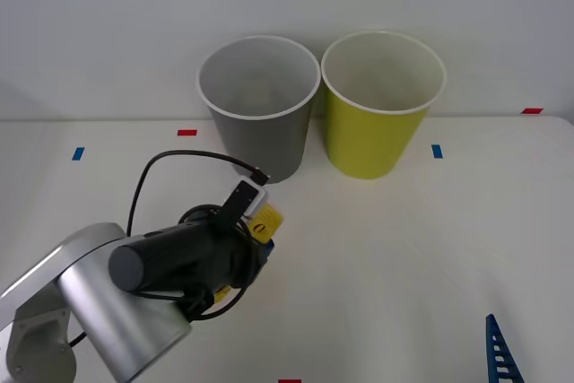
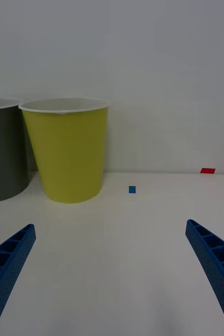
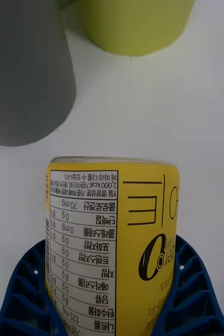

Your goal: Put cans in the gray bin and PET bottles in the light green bin.

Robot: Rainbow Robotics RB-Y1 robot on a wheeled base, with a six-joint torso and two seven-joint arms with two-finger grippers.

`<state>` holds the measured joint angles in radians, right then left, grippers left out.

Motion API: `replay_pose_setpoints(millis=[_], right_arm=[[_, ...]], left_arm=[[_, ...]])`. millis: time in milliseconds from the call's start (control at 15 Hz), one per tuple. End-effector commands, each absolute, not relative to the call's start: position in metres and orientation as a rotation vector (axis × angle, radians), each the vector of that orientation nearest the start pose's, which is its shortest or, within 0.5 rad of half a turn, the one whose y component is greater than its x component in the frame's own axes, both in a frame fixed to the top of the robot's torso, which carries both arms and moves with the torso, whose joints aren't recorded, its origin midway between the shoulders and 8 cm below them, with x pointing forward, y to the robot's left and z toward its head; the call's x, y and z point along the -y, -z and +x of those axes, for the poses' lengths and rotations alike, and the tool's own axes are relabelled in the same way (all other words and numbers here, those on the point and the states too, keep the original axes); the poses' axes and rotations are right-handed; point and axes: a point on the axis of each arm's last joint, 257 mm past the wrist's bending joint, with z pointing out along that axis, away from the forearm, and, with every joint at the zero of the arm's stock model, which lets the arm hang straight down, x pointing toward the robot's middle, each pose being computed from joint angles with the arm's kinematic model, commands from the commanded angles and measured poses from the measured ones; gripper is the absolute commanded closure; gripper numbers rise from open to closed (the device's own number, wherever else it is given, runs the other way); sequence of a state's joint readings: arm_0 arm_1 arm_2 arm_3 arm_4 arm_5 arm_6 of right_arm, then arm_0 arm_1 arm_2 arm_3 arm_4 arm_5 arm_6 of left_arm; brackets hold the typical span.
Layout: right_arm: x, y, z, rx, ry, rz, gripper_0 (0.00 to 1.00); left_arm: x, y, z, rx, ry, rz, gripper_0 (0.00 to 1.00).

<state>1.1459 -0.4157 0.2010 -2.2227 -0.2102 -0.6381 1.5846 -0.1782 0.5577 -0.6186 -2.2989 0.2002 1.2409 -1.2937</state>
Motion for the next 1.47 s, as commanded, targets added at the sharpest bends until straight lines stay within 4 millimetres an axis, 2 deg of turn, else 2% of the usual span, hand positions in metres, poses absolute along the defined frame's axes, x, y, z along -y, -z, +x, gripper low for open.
replay_pose_setpoints(millis=[67, 267, 533, 867, 1200, 1467], right_arm=[[0.27, 0.176, 0.223, -1.461, -0.013, -0.045, 0.0], [0.27, 0.176, 0.223, -1.461, -0.013, -0.045, 0.0], [0.27, 0.176, 0.223, -1.461, -0.013, -0.045, 0.0], [0.27, 0.176, 0.223, -1.461, -0.013, -0.045, 0.0], [0.27, 0.176, 0.223, -1.461, -0.013, -0.045, 0.0], [0.27, 0.176, 0.223, -1.461, -0.013, -0.045, 0.0]], left_arm=[[-0.09, 0.194, 0.394, -2.029, 0.101, 0.753, 1.0], [-0.1, 0.159, 0.388, -1.977, 0.156, 0.699, 1.0], [-0.096, 0.103, 0.382, -1.88, 0.289, 0.643, 1.0], [-0.106, 0.057, 0.392, -1.8, 0.395, 0.56, 1.0], [-0.112, 0.005, 0.396, -1.731, 0.423, 0.59, 1.0], [-0.1, -0.038, 0.4, -1.616, 0.467, 0.551, 1.0]])
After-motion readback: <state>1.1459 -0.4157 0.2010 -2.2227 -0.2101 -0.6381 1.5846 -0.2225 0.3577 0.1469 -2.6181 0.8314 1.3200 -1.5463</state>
